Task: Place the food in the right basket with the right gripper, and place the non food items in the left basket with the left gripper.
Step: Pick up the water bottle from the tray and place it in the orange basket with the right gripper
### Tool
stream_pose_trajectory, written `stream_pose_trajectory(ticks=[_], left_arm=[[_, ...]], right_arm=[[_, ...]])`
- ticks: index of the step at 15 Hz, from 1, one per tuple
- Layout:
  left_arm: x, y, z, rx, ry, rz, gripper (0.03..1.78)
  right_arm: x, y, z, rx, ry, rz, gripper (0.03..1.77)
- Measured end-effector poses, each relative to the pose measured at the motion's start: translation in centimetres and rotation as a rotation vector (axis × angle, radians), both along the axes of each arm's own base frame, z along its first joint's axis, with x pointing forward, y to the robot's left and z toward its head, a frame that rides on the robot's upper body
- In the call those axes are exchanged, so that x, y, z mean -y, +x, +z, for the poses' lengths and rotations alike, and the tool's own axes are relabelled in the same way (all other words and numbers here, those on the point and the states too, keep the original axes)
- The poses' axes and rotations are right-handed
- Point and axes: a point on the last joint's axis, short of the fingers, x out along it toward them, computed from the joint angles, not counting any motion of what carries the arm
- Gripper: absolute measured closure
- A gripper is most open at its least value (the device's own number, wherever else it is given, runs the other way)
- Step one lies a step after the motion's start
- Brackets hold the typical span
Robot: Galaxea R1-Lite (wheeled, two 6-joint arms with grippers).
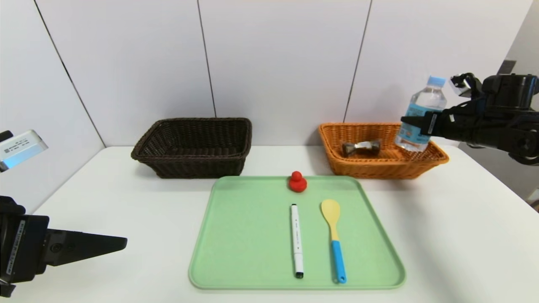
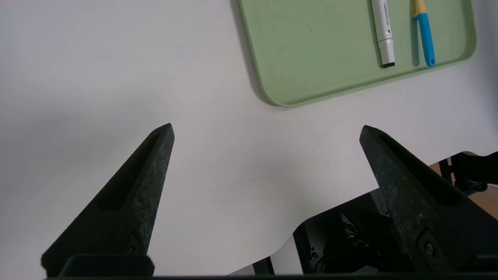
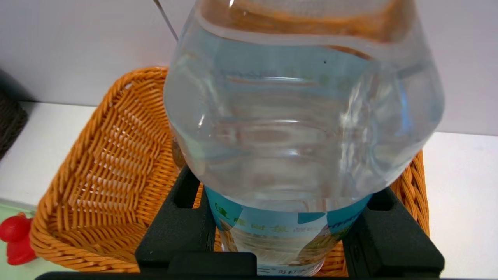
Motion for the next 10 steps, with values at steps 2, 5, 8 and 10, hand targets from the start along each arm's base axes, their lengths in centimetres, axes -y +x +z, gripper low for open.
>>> stream_pose_trajectory(ticks=[2,5,8,10], left_arm=[[0.0,-0.1,0.0,0.002,0.000,0.000,0.12],[-0.1,-0.3,0.0,0.003,-0.001,0.000,0.12],[-0.1,-0.6,-0.1,0.005,0.002,0.000,0.12],[-0.2,-0.7,-0.1,0.009,0.001,0.000,0.12]], right_arm=[[0.0,0.0,-0.4,-0.005,-0.005,-0.001,0.96],[0.3,0.4,-0.9,0.007,-0.008,-0.009,0.96],[0.5,1.0,-1.8,0.006,-0.013,-0.031,0.96],[0.5,1.4,-2.4,0.007,-0.014,-0.032,0.96]])
